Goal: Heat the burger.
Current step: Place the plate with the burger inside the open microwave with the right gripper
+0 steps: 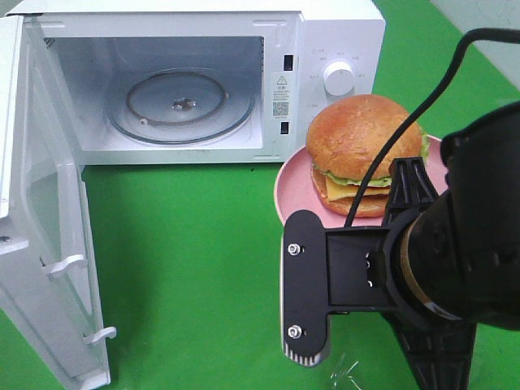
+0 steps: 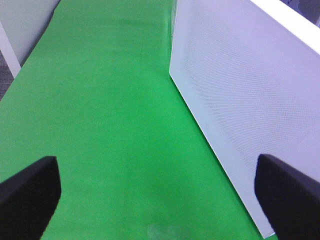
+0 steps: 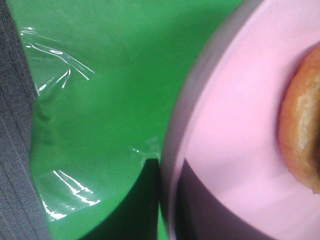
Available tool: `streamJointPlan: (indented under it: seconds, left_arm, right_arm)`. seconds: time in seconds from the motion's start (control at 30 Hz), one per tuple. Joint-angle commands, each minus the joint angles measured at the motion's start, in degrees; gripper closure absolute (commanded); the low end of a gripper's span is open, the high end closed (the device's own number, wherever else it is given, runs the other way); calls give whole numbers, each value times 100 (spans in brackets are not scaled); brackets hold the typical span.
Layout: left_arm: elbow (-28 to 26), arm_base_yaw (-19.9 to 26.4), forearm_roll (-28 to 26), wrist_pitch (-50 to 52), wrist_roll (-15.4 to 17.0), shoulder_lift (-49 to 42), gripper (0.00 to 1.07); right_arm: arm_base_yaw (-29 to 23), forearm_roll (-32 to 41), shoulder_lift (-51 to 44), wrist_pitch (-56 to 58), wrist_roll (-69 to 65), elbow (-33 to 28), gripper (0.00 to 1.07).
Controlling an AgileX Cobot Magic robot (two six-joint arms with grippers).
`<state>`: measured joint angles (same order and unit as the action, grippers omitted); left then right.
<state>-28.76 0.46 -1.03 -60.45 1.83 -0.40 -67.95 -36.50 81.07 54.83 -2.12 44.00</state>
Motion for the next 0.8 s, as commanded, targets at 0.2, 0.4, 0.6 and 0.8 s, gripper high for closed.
streamJointPlan:
  seconds: [0.2,0.4,0.6,0.8]
  left_arm:
    - [17,0,0,80,-11,-115,9]
    - [17,0,0,80,-11,-115,9]
    - [17,0,0,80,-11,-115,9]
    - [17,0,0,80,-11,-115,9]
  right_arm:
    - [-29,-504,-34,-476,613,17,107]
    - [-29,-498,-34,-602,751,17,107]
    - [-6,-458,-34,-997,1186,17,107]
    - [115,-395,-34,-1346,1650,17,107]
